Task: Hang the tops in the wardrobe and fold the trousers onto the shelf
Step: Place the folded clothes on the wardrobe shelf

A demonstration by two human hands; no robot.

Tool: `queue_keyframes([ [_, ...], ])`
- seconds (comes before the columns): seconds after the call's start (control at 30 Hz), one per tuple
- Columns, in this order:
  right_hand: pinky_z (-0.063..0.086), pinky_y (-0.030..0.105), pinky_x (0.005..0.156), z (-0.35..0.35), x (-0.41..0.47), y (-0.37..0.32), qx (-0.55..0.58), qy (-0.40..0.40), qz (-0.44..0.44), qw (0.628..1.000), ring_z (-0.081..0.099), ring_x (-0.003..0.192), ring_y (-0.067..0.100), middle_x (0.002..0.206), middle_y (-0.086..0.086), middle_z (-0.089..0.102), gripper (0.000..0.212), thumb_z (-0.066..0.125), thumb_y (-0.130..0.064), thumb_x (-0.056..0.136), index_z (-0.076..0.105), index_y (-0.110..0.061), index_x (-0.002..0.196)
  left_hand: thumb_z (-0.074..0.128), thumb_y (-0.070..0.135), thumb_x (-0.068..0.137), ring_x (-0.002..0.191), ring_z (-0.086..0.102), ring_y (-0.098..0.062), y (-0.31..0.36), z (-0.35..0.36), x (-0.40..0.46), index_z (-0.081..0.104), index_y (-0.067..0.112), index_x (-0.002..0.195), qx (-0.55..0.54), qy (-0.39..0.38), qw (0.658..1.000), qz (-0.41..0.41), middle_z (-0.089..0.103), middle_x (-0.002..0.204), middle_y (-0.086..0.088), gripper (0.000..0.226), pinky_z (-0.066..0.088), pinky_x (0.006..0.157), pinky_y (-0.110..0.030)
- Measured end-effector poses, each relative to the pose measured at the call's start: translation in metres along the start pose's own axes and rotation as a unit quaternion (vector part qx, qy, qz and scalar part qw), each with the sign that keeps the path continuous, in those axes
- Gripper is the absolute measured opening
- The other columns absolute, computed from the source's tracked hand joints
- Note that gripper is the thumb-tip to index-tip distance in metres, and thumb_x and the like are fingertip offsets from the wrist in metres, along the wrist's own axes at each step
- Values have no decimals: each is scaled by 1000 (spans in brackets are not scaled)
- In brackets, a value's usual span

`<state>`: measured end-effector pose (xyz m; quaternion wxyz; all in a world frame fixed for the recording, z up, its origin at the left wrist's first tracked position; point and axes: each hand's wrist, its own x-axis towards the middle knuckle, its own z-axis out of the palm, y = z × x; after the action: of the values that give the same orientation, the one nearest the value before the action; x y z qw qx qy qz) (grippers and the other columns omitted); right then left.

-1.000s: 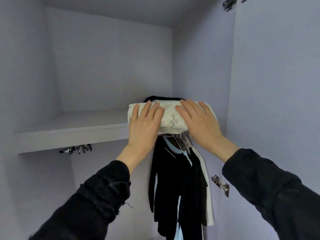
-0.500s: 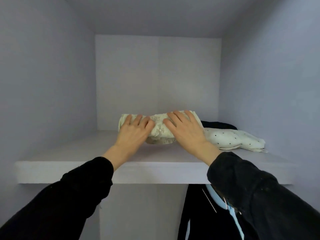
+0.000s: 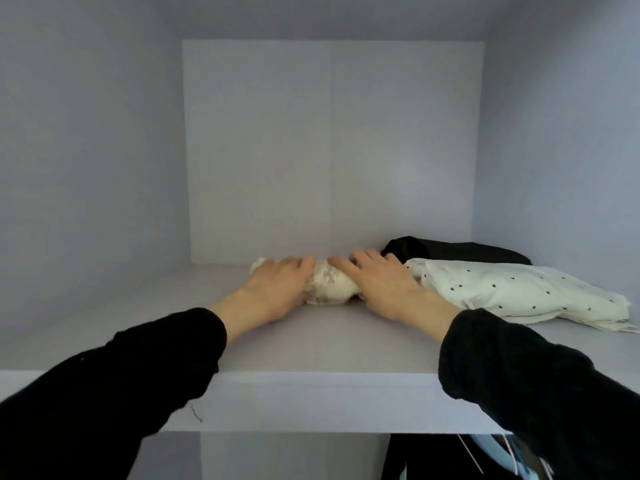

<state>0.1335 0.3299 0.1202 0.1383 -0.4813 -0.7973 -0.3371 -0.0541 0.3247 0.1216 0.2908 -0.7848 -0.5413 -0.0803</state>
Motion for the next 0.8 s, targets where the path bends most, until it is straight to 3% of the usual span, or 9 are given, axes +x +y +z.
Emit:
queue_keyframes([
  [0.07, 33, 38, 103, -5, -6, 2, 131, -143, 21, 981, 34, 130, 26, 142, 4, 34, 67, 50, -20, 91, 18, -32, 149, 37, 44, 98, 143, 14, -20, -3, 3, -8, 9, 14, 149, -119, -119, 985, 26, 16, 156, -6, 66, 12, 115, -35],
  [0.13, 14, 35, 116, -19, -10, -1, 191, -215, 32, 957, 15, 143, 23, 157, 4, 15, 61, 41, -34, 97, 11, -31, 150, 23, 49, 99, 144, -15, -12, -6, 3, -12, -10, 22, 150, -149, -172, 972, 47, -13, 157, 7, 66, -10, 116, -37],
  [0.2, -1, 36, 117, -24, -9, -4, 201, -290, 35, 935, -4, 146, 21, 159, 2, -5, 58, 28, -42, 101, 0, -31, 151, 13, 50, 99, 140, -25, -9, -6, 5, -10, -17, 28, 147, -125, -208, 968, 56, -24, 153, 13, 61, -17, 114, -39],
  [0.27, -4, 41, 117, -19, -5, -8, 165, -336, 33, 927, -11, 146, 22, 158, 3, -14, 54, 18, -40, 103, -7, -32, 150, 9, 49, 99, 139, -27, -9, -4, 10, -3, -20, 31, 145, -92, -223, 968, 66, -26, 152, 14, 57, -18, 114, -43],
  [0.5, 2, 45, 117, 19, 51, 1, 81, -376, 59, 921, -8, 146, 28, 157, 6, -17, 61, 24, -13, 100, -9, -26, 150, 5, 46, 99, 141, -24, -16, -4, 40, 59, -16, 28, 147, -35, -248, 968, 13, -23, 154, 11, 56, -19, 112, -47],
  [0.8, 17, 46, 116, 94, 102, 45, 110, -306, 123, 938, 2, 146, 19, 159, -2, -6, 69, 34, -6, 96, 5, -37, 150, 5, 46, 98, 143, -20, -17, -8, 92, 140, -10, 32, 149, -113, -230, 966, -22, -20, 155, 11, 55, -16, 113, -49],
])
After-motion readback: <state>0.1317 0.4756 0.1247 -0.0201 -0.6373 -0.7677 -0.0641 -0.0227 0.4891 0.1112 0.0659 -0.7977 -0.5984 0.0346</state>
